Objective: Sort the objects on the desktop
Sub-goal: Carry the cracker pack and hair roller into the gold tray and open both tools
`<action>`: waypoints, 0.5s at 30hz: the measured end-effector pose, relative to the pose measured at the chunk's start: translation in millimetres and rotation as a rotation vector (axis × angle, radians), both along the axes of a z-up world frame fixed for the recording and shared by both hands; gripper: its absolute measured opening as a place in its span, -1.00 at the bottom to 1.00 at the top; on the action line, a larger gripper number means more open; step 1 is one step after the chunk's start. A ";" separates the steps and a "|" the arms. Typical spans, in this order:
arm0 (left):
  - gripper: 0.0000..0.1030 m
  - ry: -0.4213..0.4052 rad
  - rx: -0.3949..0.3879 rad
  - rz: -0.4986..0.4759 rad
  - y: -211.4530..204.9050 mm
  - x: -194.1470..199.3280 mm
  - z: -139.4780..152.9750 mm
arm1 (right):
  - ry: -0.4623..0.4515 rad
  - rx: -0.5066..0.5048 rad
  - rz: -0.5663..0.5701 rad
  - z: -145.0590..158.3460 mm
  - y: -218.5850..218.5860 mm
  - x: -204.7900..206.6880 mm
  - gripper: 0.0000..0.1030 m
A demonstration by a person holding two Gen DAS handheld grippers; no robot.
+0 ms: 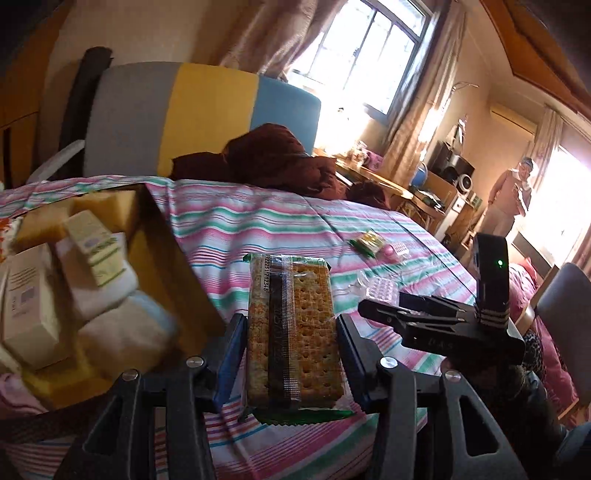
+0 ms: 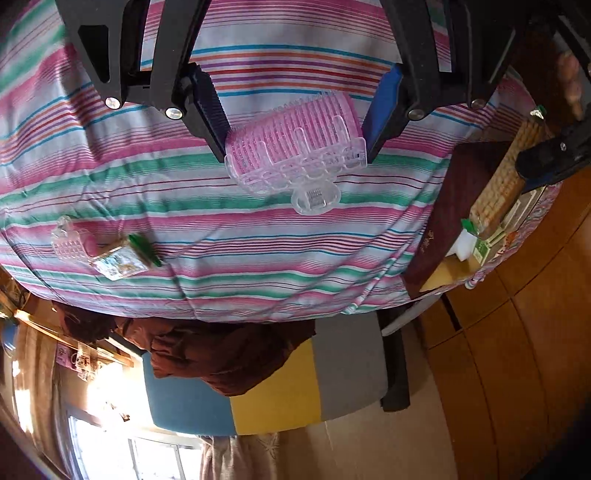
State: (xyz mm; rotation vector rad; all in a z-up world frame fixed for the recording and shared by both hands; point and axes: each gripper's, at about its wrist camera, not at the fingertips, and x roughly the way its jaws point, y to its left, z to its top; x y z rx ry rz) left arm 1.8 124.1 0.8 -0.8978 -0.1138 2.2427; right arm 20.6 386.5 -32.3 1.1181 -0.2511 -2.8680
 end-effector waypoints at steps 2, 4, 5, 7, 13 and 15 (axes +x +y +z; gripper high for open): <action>-0.03 0.005 0.008 0.073 -27.1 -4.2 3.3 | 0.013 0.000 0.037 3.9 -16.9 -3.1 0.35; -0.03 0.005 0.021 0.143 -54.2 -8.1 5.2 | 0.028 -0.001 0.072 9.2 -31.6 -6.1 0.35; -0.03 0.006 0.026 0.178 -67.4 -9.8 5.7 | 0.036 -0.001 0.088 12.2 -38.6 -7.4 0.35; -0.03 0.007 0.026 0.249 -92.6 -13.4 5.1 | 0.050 -0.002 0.122 18.0 -51.7 -9.6 0.35; -0.03 -0.029 0.042 0.382 -142.7 -35.8 -2.2 | 0.069 0.013 0.208 27.2 -89.4 -20.6 0.35; -0.03 -0.034 0.061 0.385 -145.8 -41.1 -2.0 | 0.076 0.023 0.235 29.6 -100.4 -24.1 0.35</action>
